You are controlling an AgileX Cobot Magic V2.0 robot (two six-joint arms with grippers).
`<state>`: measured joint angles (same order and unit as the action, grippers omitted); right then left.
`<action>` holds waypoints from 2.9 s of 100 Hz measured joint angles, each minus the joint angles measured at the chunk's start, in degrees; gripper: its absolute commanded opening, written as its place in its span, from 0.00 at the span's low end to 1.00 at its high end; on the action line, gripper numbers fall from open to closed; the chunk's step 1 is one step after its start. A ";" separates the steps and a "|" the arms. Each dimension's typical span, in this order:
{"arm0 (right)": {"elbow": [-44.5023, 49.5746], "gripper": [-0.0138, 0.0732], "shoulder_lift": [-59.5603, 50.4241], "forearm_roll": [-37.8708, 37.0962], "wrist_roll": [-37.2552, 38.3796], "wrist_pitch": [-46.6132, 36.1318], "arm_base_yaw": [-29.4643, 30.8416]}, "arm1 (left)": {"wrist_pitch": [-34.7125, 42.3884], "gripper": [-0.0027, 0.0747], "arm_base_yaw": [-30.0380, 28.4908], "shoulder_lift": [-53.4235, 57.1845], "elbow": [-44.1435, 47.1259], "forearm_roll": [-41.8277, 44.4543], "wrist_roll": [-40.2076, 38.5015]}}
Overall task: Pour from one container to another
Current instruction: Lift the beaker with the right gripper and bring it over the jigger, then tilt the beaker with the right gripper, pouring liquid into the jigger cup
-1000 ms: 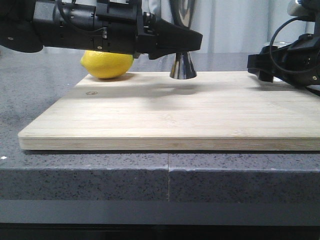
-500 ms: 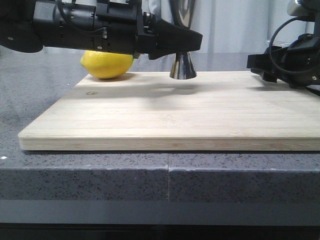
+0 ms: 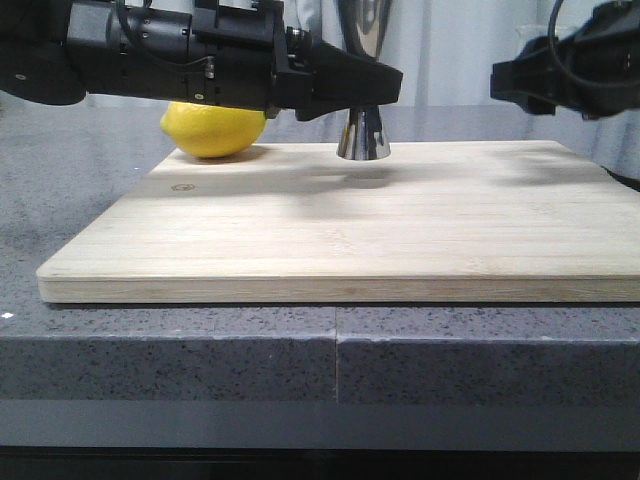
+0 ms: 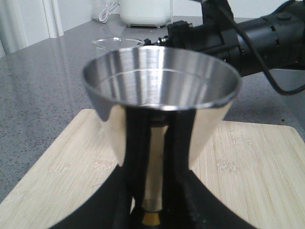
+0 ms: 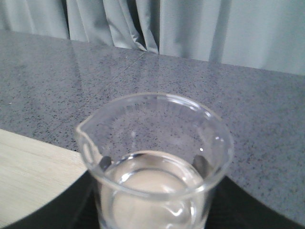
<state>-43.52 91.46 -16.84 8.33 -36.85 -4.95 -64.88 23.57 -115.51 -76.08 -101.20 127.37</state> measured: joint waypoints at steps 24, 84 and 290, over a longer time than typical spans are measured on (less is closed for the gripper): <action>-5.96 0.47 -3.22 -8.38 0.00 10.49 -2.12 | 0.34 0.09 0.00 0.00 0.00 0.00 0.00; -17.61 0.47 -3.40 -21.26 0.00 23.89 -10.44 | 1.54 0.09 0.00 0.00 -1.09 0.47 -2.05; -18.06 0.47 -7.29 -56.23 -0.14 23.11 -12.85 | 1.25 0.09 0.00 0.00 -1.09 2.82 -2.71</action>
<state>-61.58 84.17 -73.06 8.20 -13.75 -17.80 -63.63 23.57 -115.51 -77.16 -98.38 124.66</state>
